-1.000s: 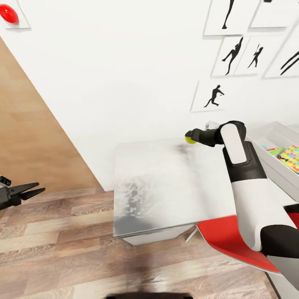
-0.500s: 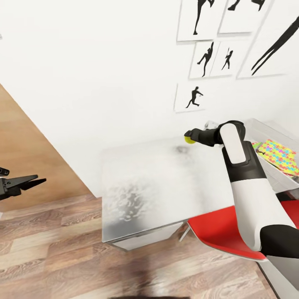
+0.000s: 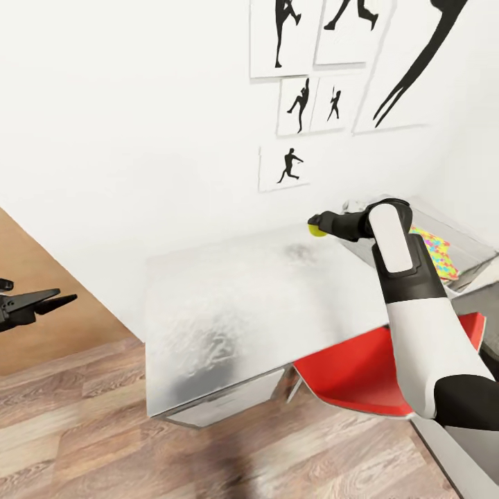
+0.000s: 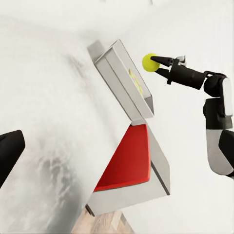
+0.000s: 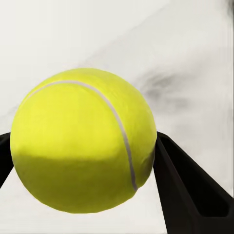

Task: Put all the toys in the child's room - the three board games (two on the bed and one on the table), the two jigsaw puzzles on the table, and the tennis ball on the table - inside the toy box on the table in the child's room.

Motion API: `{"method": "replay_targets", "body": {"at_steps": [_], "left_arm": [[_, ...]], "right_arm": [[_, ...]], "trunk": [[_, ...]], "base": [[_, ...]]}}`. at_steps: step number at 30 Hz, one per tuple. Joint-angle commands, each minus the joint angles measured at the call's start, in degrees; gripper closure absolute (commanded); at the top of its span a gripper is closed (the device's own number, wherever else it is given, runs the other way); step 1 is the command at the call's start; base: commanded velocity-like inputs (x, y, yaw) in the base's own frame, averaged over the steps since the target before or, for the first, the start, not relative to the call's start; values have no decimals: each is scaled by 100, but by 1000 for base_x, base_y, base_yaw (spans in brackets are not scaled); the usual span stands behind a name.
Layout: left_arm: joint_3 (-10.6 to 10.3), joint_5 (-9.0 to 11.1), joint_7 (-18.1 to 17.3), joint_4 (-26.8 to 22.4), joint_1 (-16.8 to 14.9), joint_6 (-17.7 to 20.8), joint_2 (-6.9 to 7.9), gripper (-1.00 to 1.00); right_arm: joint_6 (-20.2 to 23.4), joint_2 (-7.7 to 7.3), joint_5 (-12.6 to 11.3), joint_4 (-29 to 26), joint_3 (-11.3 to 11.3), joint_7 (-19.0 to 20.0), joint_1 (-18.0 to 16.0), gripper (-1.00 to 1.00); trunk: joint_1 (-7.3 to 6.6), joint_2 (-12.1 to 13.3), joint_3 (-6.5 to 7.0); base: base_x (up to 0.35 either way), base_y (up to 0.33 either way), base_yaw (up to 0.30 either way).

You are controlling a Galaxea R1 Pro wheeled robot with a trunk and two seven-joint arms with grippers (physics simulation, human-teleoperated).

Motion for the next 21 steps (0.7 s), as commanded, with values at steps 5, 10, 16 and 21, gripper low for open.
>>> {"method": "replay_targets", "body": {"at_steps": [5, 10, 16, 21], "left_arm": [[-9, -3, -23, -10, 2, 60, 1, -100], [-20, -3, -23, -16, -3, 62, -9, -100], [-11, -3, -23, -20, 0, 68, -28, -100], [-14, -3, -23, -20, 0, 74, -41, -100]], "right_arm": [[-4, -5, -70, -5, 14, -71, -7, 100], [-18, -5, -62, -5, 14, -71, -7, 100], [-33, -5, -68, -2, 4, -71, -7, 100], [-35, -5, -69, 1, -8, -71, -7, 100]], "trunk": [[4, -10, 25], [4, -10, 53], [4, -10, 61], [4, -10, 61]], "base": [[0, -169, -184], [0, -276, -150], [0, -224, -31], [0, -24, -2]]}}
